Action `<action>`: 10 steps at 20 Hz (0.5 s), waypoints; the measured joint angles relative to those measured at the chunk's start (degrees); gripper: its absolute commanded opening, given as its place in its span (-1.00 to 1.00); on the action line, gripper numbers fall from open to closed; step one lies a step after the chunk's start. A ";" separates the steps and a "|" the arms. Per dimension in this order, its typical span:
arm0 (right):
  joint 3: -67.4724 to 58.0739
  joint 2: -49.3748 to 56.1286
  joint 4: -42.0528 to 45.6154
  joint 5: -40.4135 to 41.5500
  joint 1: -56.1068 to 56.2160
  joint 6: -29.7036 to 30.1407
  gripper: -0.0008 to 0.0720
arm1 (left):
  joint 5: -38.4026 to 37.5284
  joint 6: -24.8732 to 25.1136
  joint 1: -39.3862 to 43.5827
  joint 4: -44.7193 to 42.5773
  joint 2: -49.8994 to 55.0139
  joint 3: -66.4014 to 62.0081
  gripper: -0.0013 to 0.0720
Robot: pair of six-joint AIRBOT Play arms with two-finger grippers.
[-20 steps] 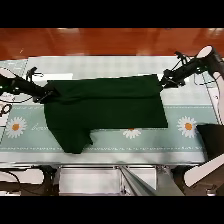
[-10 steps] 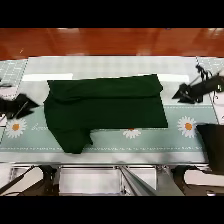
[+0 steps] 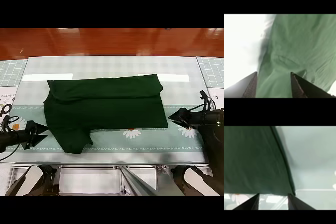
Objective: Fold the shirts.
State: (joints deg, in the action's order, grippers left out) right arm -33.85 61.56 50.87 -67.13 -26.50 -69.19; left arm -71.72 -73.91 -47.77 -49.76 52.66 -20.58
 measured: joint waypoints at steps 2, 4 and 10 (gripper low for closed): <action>0.83 -0.79 -0.57 -0.02 -0.15 0.28 0.15 | 1.14 0.04 1.36 0.09 0.09 1.05 0.41; 1.29 -1.20 -0.96 0.09 -0.26 0.46 0.15 | 2.38 0.13 3.69 0.07 0.87 1.66 0.41; 1.70 -1.62 -1.31 0.79 -0.33 0.57 0.15 | 5.95 0.20 11.69 0.13 5.77 2.14 -0.91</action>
State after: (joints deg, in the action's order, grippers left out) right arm -32.14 59.94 49.56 -66.35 -26.83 -68.62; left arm -65.78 -73.71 -36.07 -49.63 58.43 -18.44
